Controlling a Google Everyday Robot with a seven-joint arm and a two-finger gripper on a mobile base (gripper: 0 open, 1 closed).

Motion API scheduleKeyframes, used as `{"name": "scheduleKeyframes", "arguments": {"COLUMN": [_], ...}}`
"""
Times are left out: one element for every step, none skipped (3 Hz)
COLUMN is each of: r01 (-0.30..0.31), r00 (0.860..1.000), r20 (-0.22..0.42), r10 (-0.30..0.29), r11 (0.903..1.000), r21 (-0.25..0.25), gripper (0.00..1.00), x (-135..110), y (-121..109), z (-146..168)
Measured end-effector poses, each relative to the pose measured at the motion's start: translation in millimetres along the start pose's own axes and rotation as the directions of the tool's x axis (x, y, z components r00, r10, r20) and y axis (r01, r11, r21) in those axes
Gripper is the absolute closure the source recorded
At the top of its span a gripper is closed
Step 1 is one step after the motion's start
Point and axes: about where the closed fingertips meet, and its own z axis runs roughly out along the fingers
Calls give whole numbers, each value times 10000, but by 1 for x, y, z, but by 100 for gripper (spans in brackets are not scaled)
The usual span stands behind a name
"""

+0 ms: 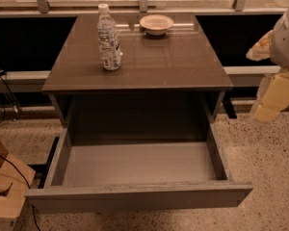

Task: Close top drawer

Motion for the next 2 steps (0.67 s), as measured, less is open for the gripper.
{"name": "scheduleKeyframes", "arguments": {"r01": [245,302], "r00": [9992,9947], "r20": [314,1007], "r10": [-242,-199], "r11": [9997,9944], "r21": [-69,-1017], "gripper": [43,72], "x": [1,13], "y": [15,57], "z": [6,33]}}
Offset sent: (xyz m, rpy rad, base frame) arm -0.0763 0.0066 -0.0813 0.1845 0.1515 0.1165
